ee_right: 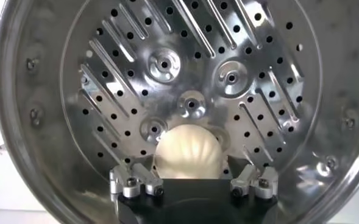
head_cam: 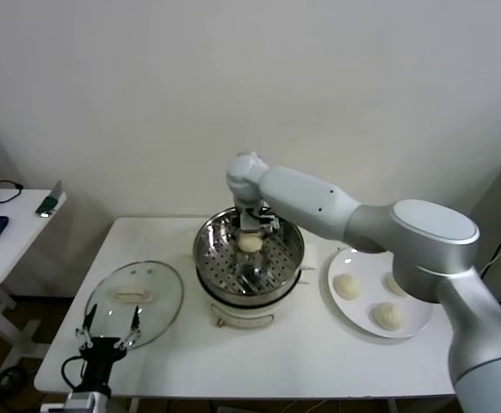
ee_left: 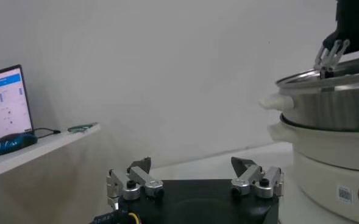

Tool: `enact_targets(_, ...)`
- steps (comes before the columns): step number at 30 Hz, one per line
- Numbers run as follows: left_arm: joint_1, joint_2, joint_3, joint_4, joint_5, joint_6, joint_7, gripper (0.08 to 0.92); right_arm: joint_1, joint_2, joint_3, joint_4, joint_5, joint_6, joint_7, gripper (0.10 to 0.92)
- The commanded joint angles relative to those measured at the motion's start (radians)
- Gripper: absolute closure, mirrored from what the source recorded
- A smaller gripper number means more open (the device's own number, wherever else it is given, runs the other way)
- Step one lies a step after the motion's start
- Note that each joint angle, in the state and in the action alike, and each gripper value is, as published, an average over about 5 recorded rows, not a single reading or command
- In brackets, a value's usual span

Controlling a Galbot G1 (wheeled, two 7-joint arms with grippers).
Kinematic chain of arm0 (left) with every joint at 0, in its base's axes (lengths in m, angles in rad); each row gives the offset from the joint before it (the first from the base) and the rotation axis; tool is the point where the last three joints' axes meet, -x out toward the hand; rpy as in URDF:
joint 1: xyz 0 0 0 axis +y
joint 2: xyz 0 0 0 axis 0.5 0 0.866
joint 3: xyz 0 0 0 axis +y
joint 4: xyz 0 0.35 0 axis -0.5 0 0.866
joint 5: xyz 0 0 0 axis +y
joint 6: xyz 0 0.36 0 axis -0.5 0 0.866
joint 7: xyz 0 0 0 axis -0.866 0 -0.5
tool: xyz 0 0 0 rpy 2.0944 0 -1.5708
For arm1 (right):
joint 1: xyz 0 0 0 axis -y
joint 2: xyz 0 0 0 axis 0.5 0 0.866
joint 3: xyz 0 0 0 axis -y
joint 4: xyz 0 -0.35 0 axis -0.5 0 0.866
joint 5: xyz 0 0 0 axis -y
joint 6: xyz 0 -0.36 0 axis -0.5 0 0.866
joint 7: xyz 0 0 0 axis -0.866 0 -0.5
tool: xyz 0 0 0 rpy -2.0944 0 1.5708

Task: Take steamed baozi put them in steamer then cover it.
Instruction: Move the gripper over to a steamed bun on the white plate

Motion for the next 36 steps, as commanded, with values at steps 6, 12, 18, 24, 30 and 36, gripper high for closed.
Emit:
enact_targets(6,0.005,-0.001,0.002,-0.007,0.005,0.001,0.000,0.177,0.126,-0.105,-0.012,0.052,0.203,-0.036,-0.047,0.202)
enact_targets(12,0.006,-0.002,0.006,-0.014,0.013,0.005,0.000,0.177,0.278,-0.276,-0.166,0.110,0.514,-0.176,-0.072,0.203)
enact_targets(18,0.003,-0.003,0.015,-0.022,0.021,0.011,0.000,0.177,0.374,-0.513,-0.350,0.250,0.830,-0.522,0.057,0.203)
enact_targets(24,0.002,-0.006,0.023,-0.027,0.028,0.014,0.000,0.177,0.347,-0.696,-0.403,0.328,0.987,-0.828,0.102,0.203)
enact_targets(30,0.008,-0.007,0.024,-0.029,0.033,0.014,0.000,0.177,0.199,-0.789,-0.368,0.315,0.977,-0.896,0.091,0.203)
enact_targets(36,0.016,-0.010,0.021,-0.031,0.038,0.014,-0.001,0.177,-0.003,-0.781,-0.228,0.233,0.851,-0.898,0.063,0.203)
